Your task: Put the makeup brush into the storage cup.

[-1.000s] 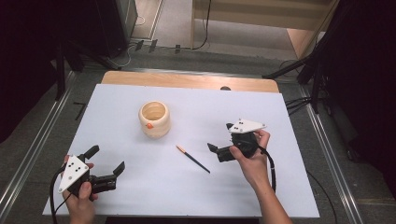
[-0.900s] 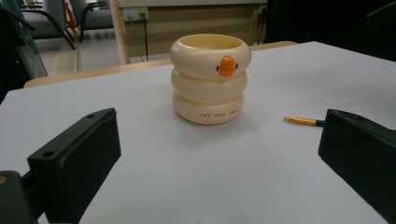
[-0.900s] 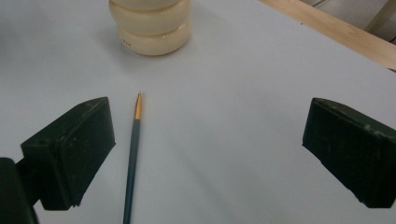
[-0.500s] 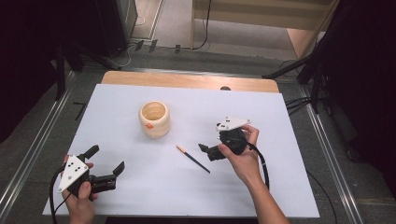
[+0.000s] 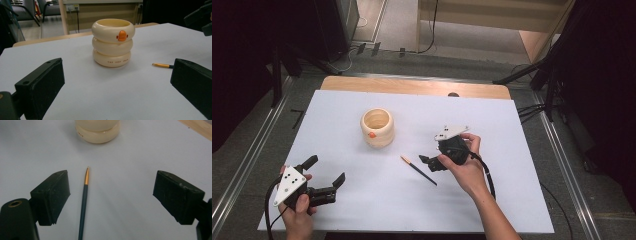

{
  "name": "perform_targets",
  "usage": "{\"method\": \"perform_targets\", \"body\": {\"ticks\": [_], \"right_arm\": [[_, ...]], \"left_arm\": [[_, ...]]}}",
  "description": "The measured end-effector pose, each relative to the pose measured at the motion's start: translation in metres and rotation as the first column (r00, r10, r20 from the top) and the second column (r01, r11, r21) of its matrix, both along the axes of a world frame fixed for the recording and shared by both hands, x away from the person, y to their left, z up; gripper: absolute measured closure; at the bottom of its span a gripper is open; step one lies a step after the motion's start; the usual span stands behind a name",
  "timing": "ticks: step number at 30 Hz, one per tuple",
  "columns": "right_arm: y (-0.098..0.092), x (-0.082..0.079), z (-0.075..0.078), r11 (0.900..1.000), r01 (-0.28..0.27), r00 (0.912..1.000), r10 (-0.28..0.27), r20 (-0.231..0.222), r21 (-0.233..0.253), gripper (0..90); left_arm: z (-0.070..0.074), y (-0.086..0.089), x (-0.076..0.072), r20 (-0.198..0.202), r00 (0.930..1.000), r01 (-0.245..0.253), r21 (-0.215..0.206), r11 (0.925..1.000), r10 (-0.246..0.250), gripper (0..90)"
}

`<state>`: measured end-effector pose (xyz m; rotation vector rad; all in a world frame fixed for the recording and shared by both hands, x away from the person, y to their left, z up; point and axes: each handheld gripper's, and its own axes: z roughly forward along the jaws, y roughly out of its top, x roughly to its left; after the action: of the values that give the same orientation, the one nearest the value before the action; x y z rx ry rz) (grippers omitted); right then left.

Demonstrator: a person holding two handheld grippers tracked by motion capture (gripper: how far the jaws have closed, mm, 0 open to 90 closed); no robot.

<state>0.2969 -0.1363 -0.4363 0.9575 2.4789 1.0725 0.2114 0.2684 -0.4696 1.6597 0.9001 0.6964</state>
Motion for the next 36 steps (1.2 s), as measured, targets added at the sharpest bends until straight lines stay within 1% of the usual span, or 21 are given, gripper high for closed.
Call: {"method": "perform_targets", "body": {"ticks": [4, 6, 8, 13, 16, 20, 26, 29, 30, 32, 36], "right_arm": [[0.005, 0.001, 0.0, 1.0, -0.016, 0.9997, 0.016, -0.017, -0.024, 14.3], [0.007, 0.002, 0.0, 1.0, -0.012, 0.9996, 0.011, -0.027, -0.028, 14.3], [0.009, 0.002, -0.001, 0.999, -0.022, 0.9994, 0.021, -0.027, -0.035, 14.3], [0.014, 0.003, -0.002, 0.998, -0.035, 0.9985, 0.032, -0.045, -0.058, 14.3], [0.018, 0.004, -0.003, 0.995, -0.055, 0.9971, 0.05, -0.058, -0.08, 14.3], [0.022, 0.004, -0.005, 0.992, -0.065, 0.9959, 0.057, -0.069, -0.112, 14.3], [0.026, 0.005, -0.007, 0.988, -0.082, 0.993, 0.069, -0.096, -0.134, 14.3], [0.028, 0.006, -0.009, 0.984, -0.098, 0.9907, 0.082, -0.108, -0.149, 14.3], [0.029, 0.006, -0.01, 0.984, -0.097, 0.9898, 0.079, -0.118, -0.151, 14.4], [0.031, 0.006, -0.011, 0.981, -0.113, 0.987, 0.092, -0.132, -0.158, 14.6], [0.035, 0.006, -0.014, 0.971, -0.14, 0.9824, 0.112, -0.15, -0.196, 14.7]], "left_arm": [[0.0, 0.001, 0.0, -0.001, 1.0, -0.001, 0.001, 1.0, 0.001, 0.0], [0.0, 0.001, 0.0, -0.001, 1.0, -0.001, 0.001, 1.0, 0.001, 0.0], [0.0, 0.0, 0.0, -0.001, 1.0, 0.0, 0.002, 1.0, 0.0, 0.0], [0.0, 0.0, 0.0, -0.001, 1.0, 0.0, 0.001, 1.0, 0.0, 0.0], [0.0, 0.0, 0.0, 0.0, 1.0, 0.0, 0.001, 1.0, 0.0, 0.0], [0.0, 0.0, 0.0, -0.001, 1.0, 0.001, 0.005, 1.0, -0.001, 0.0], [0.0, -0.001, 0.0, 0.0, 1.0, -0.001, 0.006, 1.0, 0.001, 0.0], [0.0, 0.0, 0.0, 0.0, 1.0, -0.002, 0.005, 1.0, 0.002, 0.0], [0.0, 0.0, 0.0, 0.0, 1.0, -0.001, 0.006, 1.0, 0.001, 0.0], [0.0, 0.0, 0.0, 0.0, 1.0, -0.002, 0.006, 1.0, 0.002, 0.0], [0.0, -0.001, 0.0, 0.003, 1.0, -0.005, 0.008, 1.0, 0.005, 0.0]]}}
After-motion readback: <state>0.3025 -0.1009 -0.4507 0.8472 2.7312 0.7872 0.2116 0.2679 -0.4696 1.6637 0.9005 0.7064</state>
